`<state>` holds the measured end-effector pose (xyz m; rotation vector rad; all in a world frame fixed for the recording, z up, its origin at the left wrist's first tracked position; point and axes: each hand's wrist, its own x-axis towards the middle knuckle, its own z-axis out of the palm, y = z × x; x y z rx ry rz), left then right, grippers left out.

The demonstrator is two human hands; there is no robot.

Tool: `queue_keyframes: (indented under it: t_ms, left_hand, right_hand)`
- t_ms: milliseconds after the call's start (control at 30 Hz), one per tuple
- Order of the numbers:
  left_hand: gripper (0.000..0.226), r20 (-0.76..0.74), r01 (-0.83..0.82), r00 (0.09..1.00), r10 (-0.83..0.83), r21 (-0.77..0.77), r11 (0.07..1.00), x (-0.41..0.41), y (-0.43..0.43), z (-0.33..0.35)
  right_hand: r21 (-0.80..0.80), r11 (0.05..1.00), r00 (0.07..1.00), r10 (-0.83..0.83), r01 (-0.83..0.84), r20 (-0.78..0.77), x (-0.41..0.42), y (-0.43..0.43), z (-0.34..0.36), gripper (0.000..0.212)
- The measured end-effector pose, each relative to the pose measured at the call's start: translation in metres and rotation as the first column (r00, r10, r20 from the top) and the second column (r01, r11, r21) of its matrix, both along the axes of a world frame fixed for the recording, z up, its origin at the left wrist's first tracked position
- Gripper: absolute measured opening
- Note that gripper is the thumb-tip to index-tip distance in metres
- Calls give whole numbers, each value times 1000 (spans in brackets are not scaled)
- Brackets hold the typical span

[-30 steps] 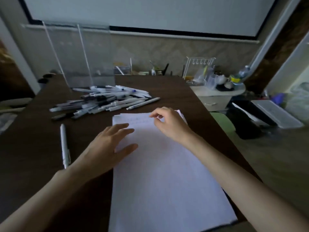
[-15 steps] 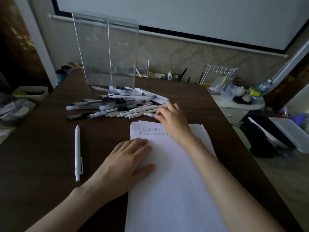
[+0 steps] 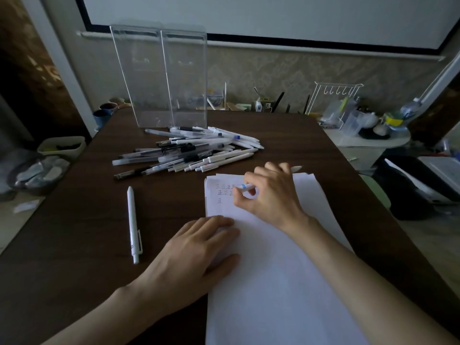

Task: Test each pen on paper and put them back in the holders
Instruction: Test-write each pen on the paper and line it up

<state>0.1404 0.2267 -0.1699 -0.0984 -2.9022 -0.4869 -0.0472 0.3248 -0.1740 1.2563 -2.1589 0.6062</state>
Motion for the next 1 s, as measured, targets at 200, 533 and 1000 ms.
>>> queue_keyframes:
  t_ms: [200, 533, 1000]
  left_hand:
    - [45, 17, -6, 1000, 5, 16, 1000, 1, -1, -1]
    - [51, 52, -32, 998, 32, -13, 999, 2, -2, -4]
    - [59, 62, -58, 996, 61, -51, 997, 1, 0, -4]
  right_hand:
    - [-65, 980, 978, 192, -187, 80, -2, 1, 5, 43]
    - [-544, 838, 460, 472, 30, 752, 40, -3, 24, 42]
    - [-315, 949, 528, 282, -29, 801, 30, -9, 14, 32]
